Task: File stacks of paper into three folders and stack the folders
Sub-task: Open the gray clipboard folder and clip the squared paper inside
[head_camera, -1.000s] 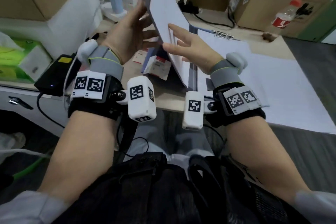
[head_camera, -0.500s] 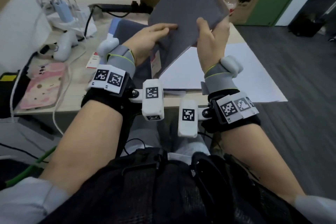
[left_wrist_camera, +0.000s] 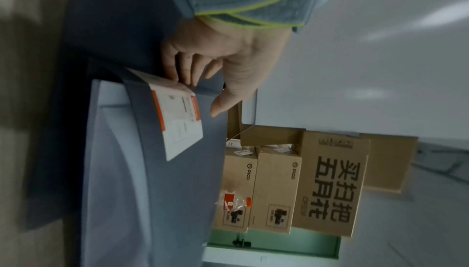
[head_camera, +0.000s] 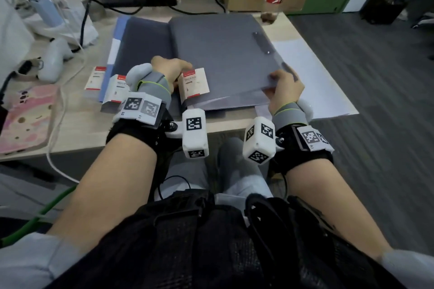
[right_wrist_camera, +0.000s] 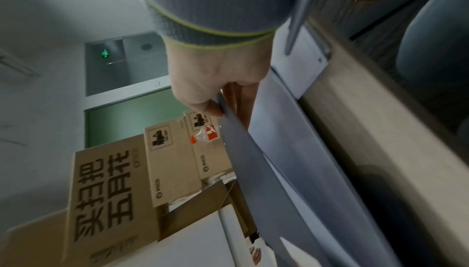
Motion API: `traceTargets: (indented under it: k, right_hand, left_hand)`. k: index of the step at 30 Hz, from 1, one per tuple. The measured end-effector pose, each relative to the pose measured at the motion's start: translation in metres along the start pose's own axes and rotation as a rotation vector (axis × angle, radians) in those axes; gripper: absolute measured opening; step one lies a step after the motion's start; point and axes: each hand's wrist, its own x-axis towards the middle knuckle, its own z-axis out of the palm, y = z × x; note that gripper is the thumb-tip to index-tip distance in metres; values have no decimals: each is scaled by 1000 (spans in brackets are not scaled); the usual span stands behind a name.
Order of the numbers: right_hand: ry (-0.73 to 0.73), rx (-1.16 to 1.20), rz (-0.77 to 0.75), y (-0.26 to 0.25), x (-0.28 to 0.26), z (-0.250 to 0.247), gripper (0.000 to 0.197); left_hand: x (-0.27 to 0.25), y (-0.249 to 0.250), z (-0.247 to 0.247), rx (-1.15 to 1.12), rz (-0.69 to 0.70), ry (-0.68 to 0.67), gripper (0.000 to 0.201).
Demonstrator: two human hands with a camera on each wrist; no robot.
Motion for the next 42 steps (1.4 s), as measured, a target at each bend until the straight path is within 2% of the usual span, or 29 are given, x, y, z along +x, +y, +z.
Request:
traceTargets:
  k: [4,5,9,12,13,16,19,20,22,23,25,28,29,31,33,35,37,40,42]
  right_hand:
    - [41,-121,65,16,10,-7,41]
    - [42,-136,69,17,12,-6,39]
    - [46,-177,-2,11,20,0,26]
    - [65,-279,-98,7,27,4,21]
    - [49,-324,-139,6,29,5,16]
    - [-35,-519,-210,-1,30,18,8]
    - [-171,-623,-176,-6,34,38,41]
    - [-212,-617,-153,-6,35,45,41]
    - [-281,-527,-67,-4,34,50,24]
    - [-316,-497,-22,-1,34,51,23]
    - [-371,-484,36,5,31,52,24]
    - [-403,-473,55,12,27,57,15]
    - [-404,-469,53,13,26,59,14]
    - [-409,-470,36,15,26,62,18]
    - [-415,-478,11,16,26,64,20]
    - [-411,-519,-2,17,26,66,19]
    - [-387,-589,-4,21,28,69,21]
    - [-350,-703,-9,32,38,70,48]
    - [-353,-739,8,39,41,69,55]
  left_hand:
    - [1,-2,2,-11,-82,-195,63]
    - [1,-3,4,-2,-77,-205,59]
    - [1,5,6,-113,36,-158,47]
    - [-3,19,-3,-148,173,-170,17]
    - [-4,23,-7,-160,214,-186,13]
    - [-2,31,-23,-149,312,-191,20]
    - [2,31,-39,-118,339,-224,32]
    - [3,29,-43,-101,331,-237,34]
    - [5,26,-46,-61,298,-242,34]
    - [7,24,-48,-39,283,-217,32]
    - [10,23,-49,74,257,-134,29]
    - [12,17,-63,494,227,76,53]
    - [12,15,-69,570,235,150,53]
    - [13,9,-86,660,285,257,39]
    - [15,6,-100,834,273,325,25]
    - [19,3,-107,987,153,303,33]
    - [12,8,-105,1085,90,225,39]
    - [5,15,-92,1167,12,151,28]
    - [14,14,-92,1130,-46,125,25]
